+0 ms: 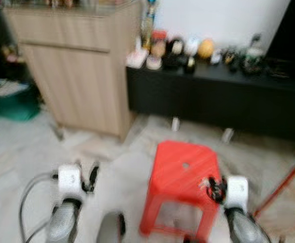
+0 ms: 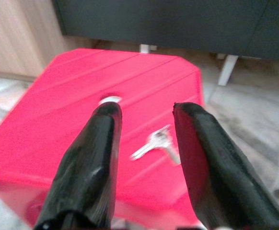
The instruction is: Hang keys on a hook
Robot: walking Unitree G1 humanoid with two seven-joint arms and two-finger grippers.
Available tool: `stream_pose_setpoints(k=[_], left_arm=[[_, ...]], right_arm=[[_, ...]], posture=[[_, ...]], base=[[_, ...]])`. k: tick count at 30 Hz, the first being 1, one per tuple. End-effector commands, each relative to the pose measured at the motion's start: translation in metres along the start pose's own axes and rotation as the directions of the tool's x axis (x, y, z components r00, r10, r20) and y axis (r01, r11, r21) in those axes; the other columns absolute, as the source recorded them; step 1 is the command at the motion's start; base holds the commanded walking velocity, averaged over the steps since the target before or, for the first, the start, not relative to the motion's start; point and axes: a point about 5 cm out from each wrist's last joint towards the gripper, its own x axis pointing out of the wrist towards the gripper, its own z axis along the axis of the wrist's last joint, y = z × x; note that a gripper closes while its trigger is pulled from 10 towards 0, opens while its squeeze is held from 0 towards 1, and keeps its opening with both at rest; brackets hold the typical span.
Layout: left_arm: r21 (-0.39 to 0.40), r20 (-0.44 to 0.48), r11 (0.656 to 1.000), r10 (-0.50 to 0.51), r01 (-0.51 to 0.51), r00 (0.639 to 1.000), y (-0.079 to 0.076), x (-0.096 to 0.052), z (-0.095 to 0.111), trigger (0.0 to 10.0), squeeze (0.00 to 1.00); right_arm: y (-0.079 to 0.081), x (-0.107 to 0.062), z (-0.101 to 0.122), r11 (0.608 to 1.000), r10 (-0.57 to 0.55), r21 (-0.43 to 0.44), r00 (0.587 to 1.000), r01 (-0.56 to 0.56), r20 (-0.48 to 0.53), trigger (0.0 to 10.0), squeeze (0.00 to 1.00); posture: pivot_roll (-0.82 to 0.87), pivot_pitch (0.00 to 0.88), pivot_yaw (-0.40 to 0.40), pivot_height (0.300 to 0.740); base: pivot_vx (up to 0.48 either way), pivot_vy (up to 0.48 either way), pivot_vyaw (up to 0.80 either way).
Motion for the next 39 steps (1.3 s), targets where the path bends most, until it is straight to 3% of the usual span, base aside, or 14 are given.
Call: stream_pose_setpoints(k=[1,7,23,39], left_arm=[[0.0,0.046,1.0,-0.014,0.014,0.999,-0.0011,0.0089,0.0131,10.0,0.0],[-0.006,0.045,1.0,-0.02,0.02,0.999,-0.0023,0.0099,0.0138,10.0,0.0],[0.002,0.046,0.998,-0.058,0.058,0.997,-0.0064,0.0121,0.0147,10.0,0.0],[0.007,0.052,0.998,-0.064,0.064,0.997,-0.0049,0.0135,0.0168,10.0,0.0]], right_arm=[[0.0013,0.0011,0.0037,1.0,0.012,-0.004,1.0,-0.012,0.024,10.0,0.0],[0.0021,0.0008,0.0028,1.0,0.015,0.007,1.0,-0.016,0.023,10.0,0.0],[0.0023,0.0017,-0.0006,1.0,-0.002,0.031,1.0,0.002,0.006,10.0,0.0],[0.0024,-0.0002,-0.0016,1.0,0.001,0.029,1.0,-0.002,0.01,10.0,0.0]], posture=[[0.05,0.0,-0.013,0.609],[0.05,0.0,-0.012,0.609],[0.04,0.0,-0.004,0.609],[0.05,0.0,-0.007,0.609]], base=[[0.0,0.0,0.8],[0.0,0.0,0.76],[0.03,0.0,0.0],[0.304,0.0,0.22]])
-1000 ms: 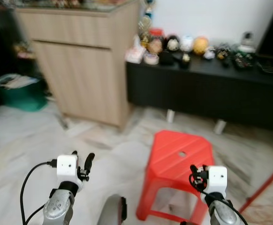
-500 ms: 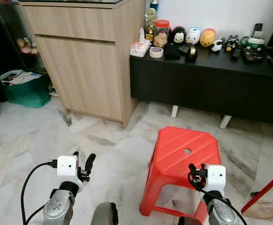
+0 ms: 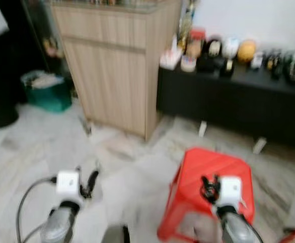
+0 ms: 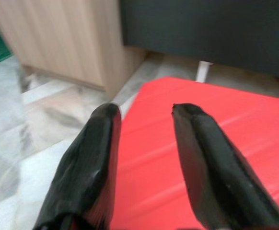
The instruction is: Hang keys on a hook
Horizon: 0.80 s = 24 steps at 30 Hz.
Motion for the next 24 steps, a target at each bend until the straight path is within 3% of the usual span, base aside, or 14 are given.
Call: stream_pose_setpoints(k=[1,7,13,17,24], left_arm=[[-0.013,-0.004,1.0,-0.028,0.028,1.0,-0.011,0.002,-0.002,10.0,0.0],[-0.012,-0.004,1.0,-0.025,0.025,1.0,-0.01,0.002,-0.002,10.0,0.0],[-0.008,-0.008,1.0,-0.02,0.02,1.0,-0.009,0.0,-0.003,10.0,0.0],[-0.006,-0.012,1.0,-0.018,0.018,1.0,-0.007,-0.002,-0.004,10.0,0.0],[0.013,-0.017,1.0,-0.016,0.016,1.0,-0.006,-0.003,-0.004,10.0,0.0]], right_arm=[[-0.014,-0.005,-0.005,0.999,-0.046,0.002,0.999,0.046,-0.023,10.0,0.0],[-0.018,-0.005,-0.005,0.997,-0.073,0.007,0.997,0.073,-0.03,10.0,0.0],[-0.031,-0.009,-0.012,0.978,-0.202,0.048,0.977,0.205,-0.069,10.0,0.0],[-0.035,-0.01,-0.016,0.97,-0.228,0.06,0.968,0.235,-0.101,10.0,0.0],[-0.034,-0.01,-0.017,0.971,-0.221,0.066,0.97,0.228,-0.102,10.0,0.0]], posture=[[0.05,0.0,-0.007,0.609],[0.05,0.0,-0.006,0.609],[0.05,0.0,-0.01,0.609],[0.05,0.0,-0.011,0.609],[0.06,0.0,-0.012,0.609]], base=[[0.334,0.0,0.0],[0.326,0.0,0.0],[0.0,0.0,0.0],[0.0,0.0,0.0],[0.0,0.0,-0.68]])
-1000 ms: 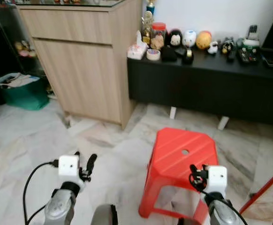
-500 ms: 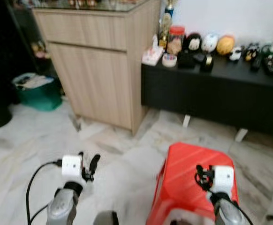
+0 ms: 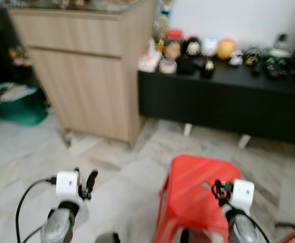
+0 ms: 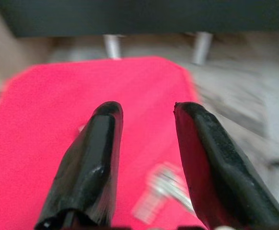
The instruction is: Hang keys on a hook
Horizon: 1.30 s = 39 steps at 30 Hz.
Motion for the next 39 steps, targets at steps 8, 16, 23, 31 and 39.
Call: stream_pose_setpoints(k=[8,16,23,31,39], left_arm=[[0.015,0.011,1.0,-0.015,0.015,1.0,-0.002,0.003,0.004,10.0,0.0],[0.016,0.011,1.0,-0.02,0.02,1.0,-0.004,0.005,0.005,10.0,0.0],[0.015,0.035,0.999,-0.029,0.029,0.999,-0.008,0.012,0.013,10.0,0.0],[0.011,0.036,1.0,-0.029,0.029,0.999,-0.01,0.007,0.013,10.0,0.0],[0.005,0.015,0.999,-0.038,0.038,0.999,-0.014,-0.005,0.009,10.0,0.0]], right_arm=[[0.0,0.001,-0.001,1.0,-0.01,0.005,1.0,0.01,-0.016,10.0,0.0],[0.003,0.013,0.001,0.999,0.02,-0.039,0.996,-0.023,-0.084,10.0,0.0],[0.006,0.026,0.011,0.997,0.028,-0.064,0.992,-0.037,-0.123,10.0,0.0],[0.013,0.035,0.02,0.998,0.02,-0.053,0.991,-0.028,-0.136,10.0,0.0],[0.009,0.037,0.019,1.0,-0.024,-0.003,0.986,0.024,-0.166,10.0,0.0]], posture=[[0.06,0.0,-0.008,0.609],[0.06,0.0,-0.002,0.609],[0.07,0.032,-0.009,0.609],[0.08,0.092,-0.015,0.609],[0.09,0.161,-0.02,0.609]], base=[[0.0,0.0,0.0],[0.0,0.0,0.0],[0.0,0.0,0.0],[0.0,0.0,0.0],[0.0,0.0,0.0]])
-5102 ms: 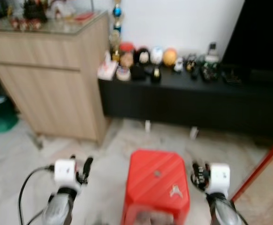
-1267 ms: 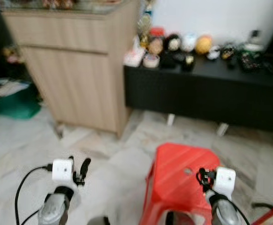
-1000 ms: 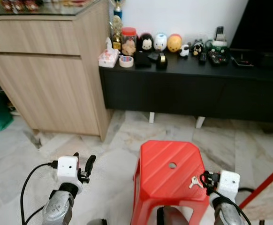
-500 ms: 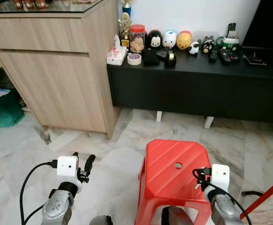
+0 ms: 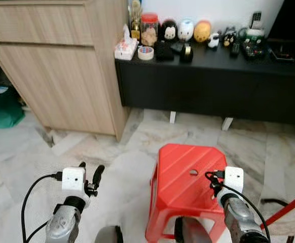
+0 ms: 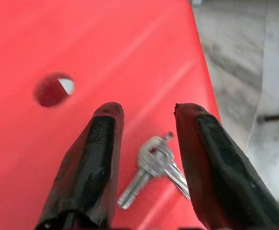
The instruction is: Hang keys on a hook
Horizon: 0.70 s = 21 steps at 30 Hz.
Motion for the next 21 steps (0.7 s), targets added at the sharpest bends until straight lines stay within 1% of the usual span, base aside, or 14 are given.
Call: stream_pose_setpoints(k=[1,4,9,10,11,13,15,17,21], left_arm=[[0.007,-0.02,1.0,-0.006,0.006,1.0,-0.002,-0.004,-0.003,10.0,0.0],[0.006,-0.027,1.0,0.001,-0.001,1.0,-0.001,-0.008,-0.003,10.0,0.0],[0.01,-0.035,1.0,0.009,-0.009,0.999,0.001,-0.012,-0.002,10.0,0.0],[0.012,-0.038,1.0,0.011,-0.011,0.999,0.002,-0.012,-0.003,10.0,0.0],[0.014,-0.041,1.0,0.014,-0.013,0.999,0.003,-0.014,-0.003,10.0,0.0],[0.015,-0.043,1.0,0.015,-0.015,0.999,0.004,-0.014,-0.003,10.0,0.0],[0.017,-0.045,1.0,0.016,-0.016,0.999,0.004,-0.015,-0.003,10.0,0.0],[0.02,-0.046,1.0,0.017,-0.016,0.999,0.005,-0.016,-0.002,10.0,0.0],[0.027,-0.045,1.0,0.015,-0.014,0.999,0.005,-0.016,0.0,10.0,0.0]], right_arm=[[-0.002,0.002,0.004,1.0,-0.018,0.025,1.0,0.018,0.005,10.0,0.0],[-0.003,0.002,0.006,0.998,-0.031,0.056,0.999,0.031,0.012,10.0,0.0],[-0.004,0.002,0.006,0.998,-0.033,0.055,0.999,0.033,0.003,10.0,0.0],[-0.004,0.002,0.004,0.997,-0.038,0.065,0.999,0.039,-0.014,10.0,0.0],[-0.004,0.002,0.002,0.994,-0.04,0.1,0.999,0.043,-0.032,10.0,0.0],[-0.004,0.002,0.001,0.993,-0.038,0.11,0.999,0.042,-0.039,10.0,0.0],[-0.002,0.003,0.001,0.994,-0.029,0.101,0.999,0.034,-0.045,10.0,0.0],[0.001,0.003,0.002,0.998,-0.004,0.061,0.999,0.007,-0.046,10.0,0.0],[0.005,0.005,0.006,0.997,0.001,0.08,0.999,0.002,-0.037,10.0,0.0]], posture=[[0.09,0.165,-0.021,0.609],[0.1,0.178,-0.026,0.609],[0.1,0.191,-0.025,0.609],[0.1,0.195,-0.024,0.609],[0.1,0.199,-0.021,0.609],[0.1,0.2,-0.02,0.609],[0.11,0.2,-0.02,0.609],[0.12,0.201,-0.018,0.609],[0.12,0.203,-0.015,0.609]], base=[[0.0,0.0,0.0],[0.0,0.0,0.0],[0.0,0.0,0.0],[0.0,0.0,0.0],[0.0,0.0,0.0],[0.0,0.0,0.0],[0.0,0.0,0.0],[0.0,0.0,0.0],[0.0,0.0,0.0]])
